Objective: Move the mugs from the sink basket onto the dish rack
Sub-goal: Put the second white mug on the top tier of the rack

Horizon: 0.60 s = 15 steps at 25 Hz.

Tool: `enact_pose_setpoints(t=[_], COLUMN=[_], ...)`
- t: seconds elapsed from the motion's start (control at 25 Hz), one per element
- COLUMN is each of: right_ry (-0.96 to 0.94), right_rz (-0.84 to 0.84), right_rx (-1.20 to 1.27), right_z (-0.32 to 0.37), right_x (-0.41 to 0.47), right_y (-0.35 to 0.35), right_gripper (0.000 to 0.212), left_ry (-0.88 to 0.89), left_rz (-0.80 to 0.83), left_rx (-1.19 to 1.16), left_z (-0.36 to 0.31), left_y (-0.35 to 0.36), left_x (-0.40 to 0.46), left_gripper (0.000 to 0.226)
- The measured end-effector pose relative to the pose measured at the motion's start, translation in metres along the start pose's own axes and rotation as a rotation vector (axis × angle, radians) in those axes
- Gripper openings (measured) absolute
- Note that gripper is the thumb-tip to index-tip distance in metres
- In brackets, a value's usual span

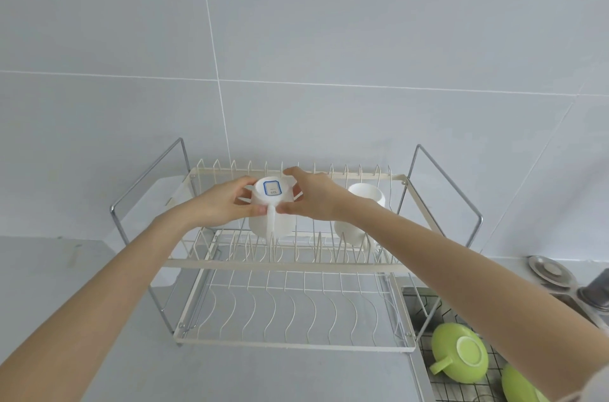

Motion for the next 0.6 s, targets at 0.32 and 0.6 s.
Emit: enact_pose_setpoints(t=[0.32,0.6], right_ry=[0.003,0.019], right_rz=[-0.008,0.014], right_rx=[-0.068,-0.075], right_z=[0.0032,0.0033], right_x=[0.0036,0.0038], right_y=[0.0029,0.0009], right_gripper=[0.058,0.063], left_ry=[-0.002,-0.062], left_rz=[0.023,0.061], left_rx=[0.028,0.034], left_z=[0.0008,0.0013], left_y=[0.0008,0.0023], left_x=[0.0010,-0.0030], left_gripper=[0.049,0.052])
Point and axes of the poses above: each hand's wrist, its own x-axis towards the middle knuckle, its own y-axis out of the palm, z = x × y, the point moved 8 cm from there along x, towards the middle knuckle, and after that the axes turned 6 degrees about -y, right-handed, at the moved point
